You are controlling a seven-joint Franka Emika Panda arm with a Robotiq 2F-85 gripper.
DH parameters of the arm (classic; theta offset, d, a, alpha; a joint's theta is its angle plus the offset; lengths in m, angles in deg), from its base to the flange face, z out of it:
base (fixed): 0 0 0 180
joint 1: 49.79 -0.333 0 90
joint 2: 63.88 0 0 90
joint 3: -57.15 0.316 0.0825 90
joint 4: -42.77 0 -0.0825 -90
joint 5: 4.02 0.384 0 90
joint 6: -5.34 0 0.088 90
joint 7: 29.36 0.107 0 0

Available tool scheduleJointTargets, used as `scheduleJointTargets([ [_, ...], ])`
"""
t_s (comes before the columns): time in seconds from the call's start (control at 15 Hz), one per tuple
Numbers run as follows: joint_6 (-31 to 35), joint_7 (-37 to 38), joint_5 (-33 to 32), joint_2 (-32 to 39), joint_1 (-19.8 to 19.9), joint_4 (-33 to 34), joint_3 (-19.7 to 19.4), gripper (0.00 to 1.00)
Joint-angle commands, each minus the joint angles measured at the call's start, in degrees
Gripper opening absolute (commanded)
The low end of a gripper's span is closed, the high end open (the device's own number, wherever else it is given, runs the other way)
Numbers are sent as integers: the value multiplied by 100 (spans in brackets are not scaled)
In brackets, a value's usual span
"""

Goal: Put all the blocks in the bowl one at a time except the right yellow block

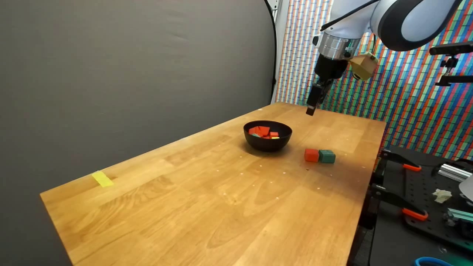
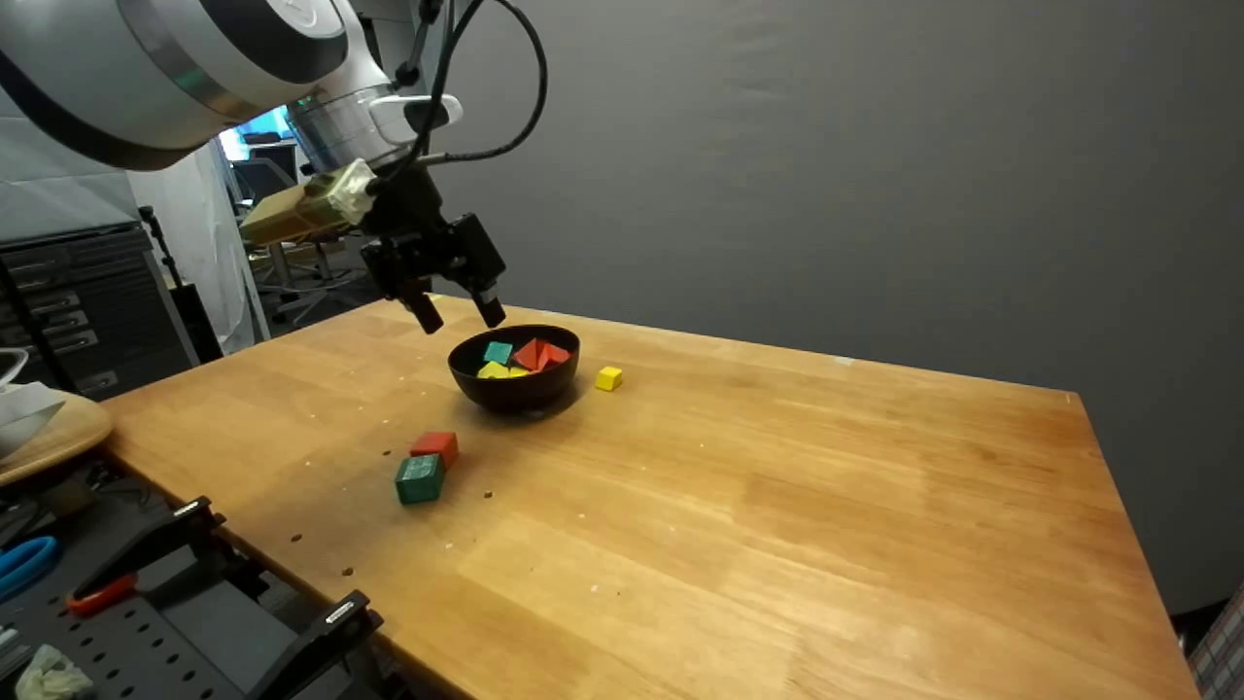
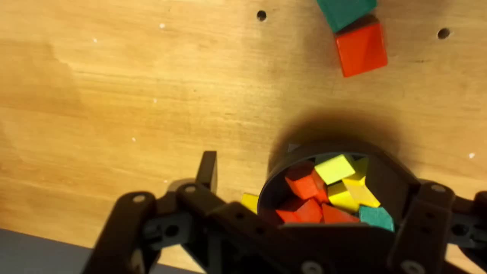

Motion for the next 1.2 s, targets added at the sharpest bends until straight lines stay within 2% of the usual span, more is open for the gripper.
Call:
scheduleJointTargets([
  [0.0, -9, 71, -30, 74, -2, -25, 54, 100],
  [0.07, -9, 103, -38, 145, -3, -29, 82, 100],
  [0.13, 41, -206, 82, 321, -42, 6, 49, 100],
  [0.4, 470, -1967, 443, 988, -10, 71, -58, 100],
  [0.47, 614, -2403, 644, 1207, -185, 107, -237, 100],
  [0.6, 1045, -3237, 1184, 1688, -193, 140, -195, 100],
  [0.67, 656, -2520, 772, 1204, -78, -8, -109, 100],
  [1.13, 902, -2906, 1089, 1630, 10, -14, 28, 100],
])
